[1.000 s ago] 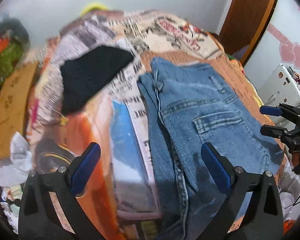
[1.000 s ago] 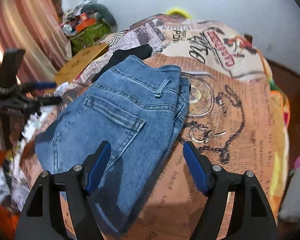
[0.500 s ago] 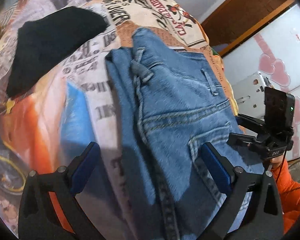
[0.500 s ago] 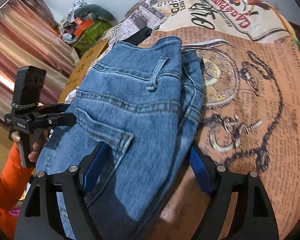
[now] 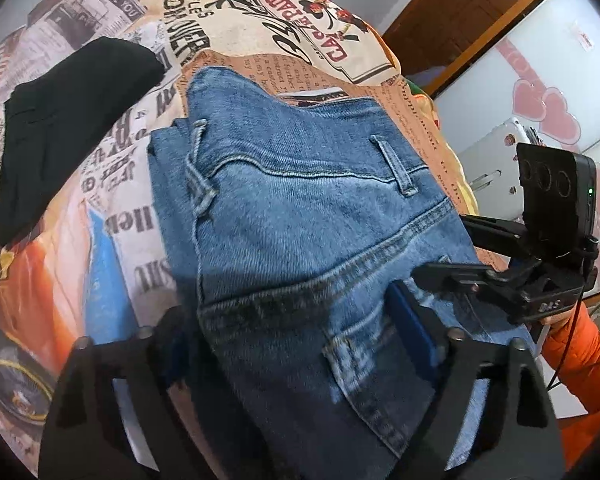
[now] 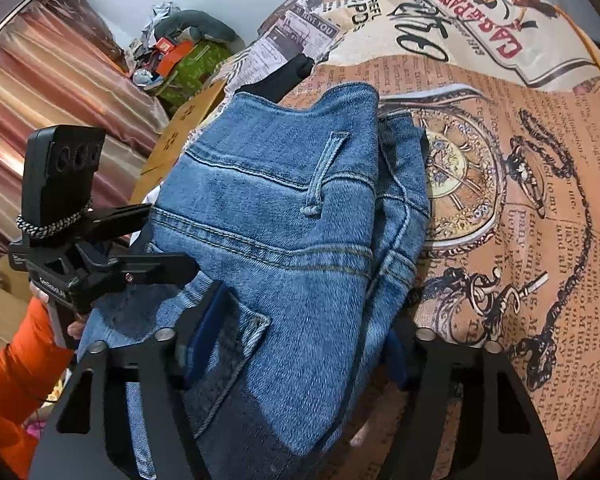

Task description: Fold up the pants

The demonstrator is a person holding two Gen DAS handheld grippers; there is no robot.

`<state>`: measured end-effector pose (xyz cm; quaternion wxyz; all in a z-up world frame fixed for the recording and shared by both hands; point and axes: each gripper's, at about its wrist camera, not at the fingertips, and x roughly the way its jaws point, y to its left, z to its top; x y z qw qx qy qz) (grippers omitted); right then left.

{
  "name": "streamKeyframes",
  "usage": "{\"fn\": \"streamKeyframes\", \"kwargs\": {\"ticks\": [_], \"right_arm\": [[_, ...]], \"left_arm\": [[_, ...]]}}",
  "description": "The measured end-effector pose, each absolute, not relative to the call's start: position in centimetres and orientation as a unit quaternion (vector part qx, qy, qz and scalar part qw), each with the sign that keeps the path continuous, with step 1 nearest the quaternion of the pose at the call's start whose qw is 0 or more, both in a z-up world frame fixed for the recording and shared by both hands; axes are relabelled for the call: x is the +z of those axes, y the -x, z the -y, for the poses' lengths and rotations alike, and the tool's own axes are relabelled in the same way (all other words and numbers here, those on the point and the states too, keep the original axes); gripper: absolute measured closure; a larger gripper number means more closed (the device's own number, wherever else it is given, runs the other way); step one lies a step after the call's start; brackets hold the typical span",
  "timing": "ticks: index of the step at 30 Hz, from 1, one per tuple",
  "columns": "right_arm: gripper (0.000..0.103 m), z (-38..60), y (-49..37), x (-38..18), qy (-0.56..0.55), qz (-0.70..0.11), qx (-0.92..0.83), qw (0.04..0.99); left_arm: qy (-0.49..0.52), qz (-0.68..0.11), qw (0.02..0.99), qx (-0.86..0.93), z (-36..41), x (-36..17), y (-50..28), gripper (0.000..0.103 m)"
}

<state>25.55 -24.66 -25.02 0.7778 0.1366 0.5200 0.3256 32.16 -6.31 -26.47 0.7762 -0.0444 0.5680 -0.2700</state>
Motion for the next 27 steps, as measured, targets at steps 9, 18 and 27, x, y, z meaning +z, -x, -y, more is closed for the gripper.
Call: {"fn": "streamKeyframes", "kwargs": {"ticks": [9,18,27], "right_arm": [[0.086,24.8,-24.2,-22.1,-0.116,-0.487,0.307,0.81],[0.088,21.7,-24.6,-15.3,-0.077,-0.405,0.319,0.853],[0.089,16.4,-27.8,-8.7,-0.05,-0.314,0.354,0.88]], "left_arm": [[0.013,-0.523,0.82,-0.233,6.2,-22.2,-29.0,0.044],[0.002,-0.451,0.869,-0.202,3.5,-16.0,-28.0,0.046],[0.015,-0.368,0.918,-0.148,-2.7,-10.3,-29.6,0.046]]}}
